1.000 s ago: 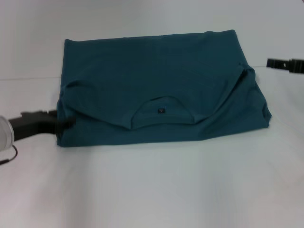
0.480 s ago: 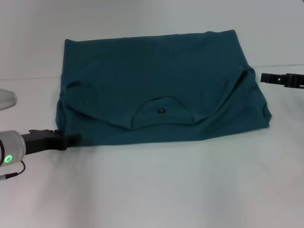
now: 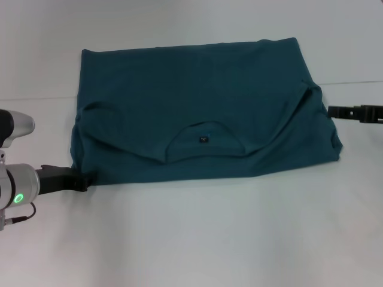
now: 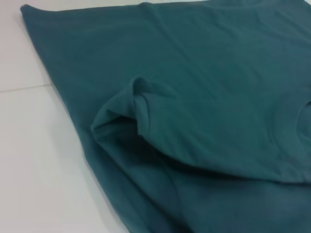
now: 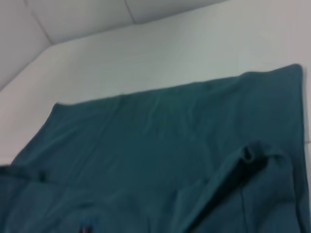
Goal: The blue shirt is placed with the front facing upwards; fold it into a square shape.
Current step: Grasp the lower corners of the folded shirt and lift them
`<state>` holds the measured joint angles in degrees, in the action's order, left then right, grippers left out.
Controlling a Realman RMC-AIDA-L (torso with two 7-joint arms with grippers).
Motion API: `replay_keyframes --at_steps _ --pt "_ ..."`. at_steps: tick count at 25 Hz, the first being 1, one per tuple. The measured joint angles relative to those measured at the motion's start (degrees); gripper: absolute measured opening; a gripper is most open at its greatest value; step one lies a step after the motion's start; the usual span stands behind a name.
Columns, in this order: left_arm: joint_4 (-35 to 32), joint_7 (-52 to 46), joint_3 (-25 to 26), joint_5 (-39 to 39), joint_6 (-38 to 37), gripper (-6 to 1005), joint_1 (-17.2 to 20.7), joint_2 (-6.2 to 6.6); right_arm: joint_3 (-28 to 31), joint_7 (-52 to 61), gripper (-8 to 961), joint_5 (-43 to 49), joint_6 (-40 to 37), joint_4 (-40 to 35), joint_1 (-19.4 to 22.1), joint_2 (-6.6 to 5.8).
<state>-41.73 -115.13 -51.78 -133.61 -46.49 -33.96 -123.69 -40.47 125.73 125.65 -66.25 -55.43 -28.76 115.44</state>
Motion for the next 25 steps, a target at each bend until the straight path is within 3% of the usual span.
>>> replay_keyframes --at_steps 7,10,12,15,19,25 --pt "-0.5 -1.4 -0.6 0.0 -1.3 216 -0.3 0.11 0.1 11.1 812 12.6 -6.5 -1.1 -1.3 -4.96" --pt "-1.0 -1.5 -0.7 0.0 -2.1 153 -0.4 0.08 0.2 13.7 812 16.9 -7.4 -0.7 -2.7 -5.78" --pt "-1.1 -1.5 -0.7 0.0 -2.2 112 -0.5 0.08 0.1 14.4 812 19.0 -8.0 -0.5 -3.7 -5.83" --pt "-1.0 -1.5 -0.7 0.0 -2.2 7 -0.6 0.14 0.0 14.4 811 20.5 -7.7 -0.3 -4.8 -4.87" --pt "-1.0 -1.6 -0.7 0.0 -2.3 6 -0.6 0.15 -0.2 14.1 811 21.3 -4.0 3.3 -6.8 -3.53" --pt "-1.4 -1.6 -0.4 0.1 -3.1 5 -0.6 0.12 -0.2 14.1 810 21.8 1.3 11.7 -10.4 -3.46"
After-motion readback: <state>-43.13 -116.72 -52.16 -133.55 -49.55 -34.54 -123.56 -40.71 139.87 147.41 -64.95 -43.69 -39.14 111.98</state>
